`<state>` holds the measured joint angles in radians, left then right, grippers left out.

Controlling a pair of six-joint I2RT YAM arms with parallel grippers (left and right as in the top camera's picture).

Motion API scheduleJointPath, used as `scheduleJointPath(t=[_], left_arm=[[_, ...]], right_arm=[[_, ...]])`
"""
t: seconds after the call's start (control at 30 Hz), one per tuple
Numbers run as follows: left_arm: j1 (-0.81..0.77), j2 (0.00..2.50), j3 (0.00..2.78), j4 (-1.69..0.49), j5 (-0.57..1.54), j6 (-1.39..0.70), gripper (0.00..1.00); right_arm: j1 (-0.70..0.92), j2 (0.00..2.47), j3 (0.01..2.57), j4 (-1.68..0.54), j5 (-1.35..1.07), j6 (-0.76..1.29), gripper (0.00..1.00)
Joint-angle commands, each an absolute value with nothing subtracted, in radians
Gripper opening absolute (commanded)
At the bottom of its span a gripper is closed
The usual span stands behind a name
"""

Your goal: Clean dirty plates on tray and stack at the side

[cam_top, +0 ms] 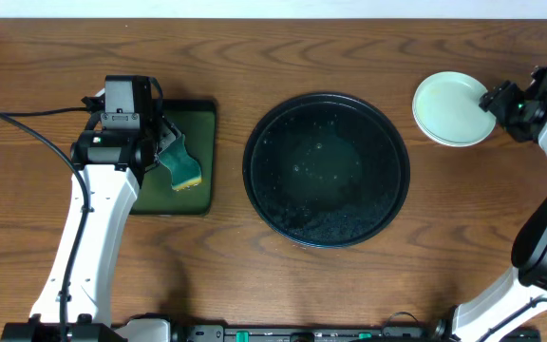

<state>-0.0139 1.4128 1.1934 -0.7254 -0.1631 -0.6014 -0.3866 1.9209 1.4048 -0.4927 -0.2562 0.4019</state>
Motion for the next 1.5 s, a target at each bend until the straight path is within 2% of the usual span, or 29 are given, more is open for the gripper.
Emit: scheduleJointPath(t=[0.0,0.17,0.23,0.5,0.53,0.83,1.23,1.47], left_arm=[[-0.010,1.420,1.215,-0.725,-0.172,-0.595,0.79],[-0.010,1.420,1.215,-0.725,-0.172,-0.595,0.79],[-0.010,1.420,1.215,-0.725,-0.172,-0.595,0.79],[-0.010,1.420,1.215,-0.725,-0.172,-0.595,0.79],[-0.010,1.420,1.215,-0.725,-0.172,-0.595,0.79],[-0.010,1.420,1.215,-0.725,-0.172,-0.595,0.79],[-0.010,1.420,1.215,-0.725,-0.172,-0.595,0.79],[-0.010,1.420,1.215,-0.725,-0.172,-0.595,0.79]], right_arm=[[-0.378,1.782,1.408,-0.567,-0.303,0.403,0.70],[-0.378,1.615,1.406,-0.789,-0.293,0.376,0.74],[-0.378,1.543,1.401,-0.874,-0.294,0.338,0.80],[-0.377,1.219,1.268,-1.040,-0.340,0.268,0.82],[-0.377,1.166,1.237,-1.047,-0.372,0.268,0.99],[-0.377,0.902,1.123,-1.110,-0.393,0.268,0.99],[-0.373,0.857,1.123,-1.127,-0.391,0.268,0.99],[-0.351,0.857,1.123,-1.127,-0.077,0.268,0.99]])
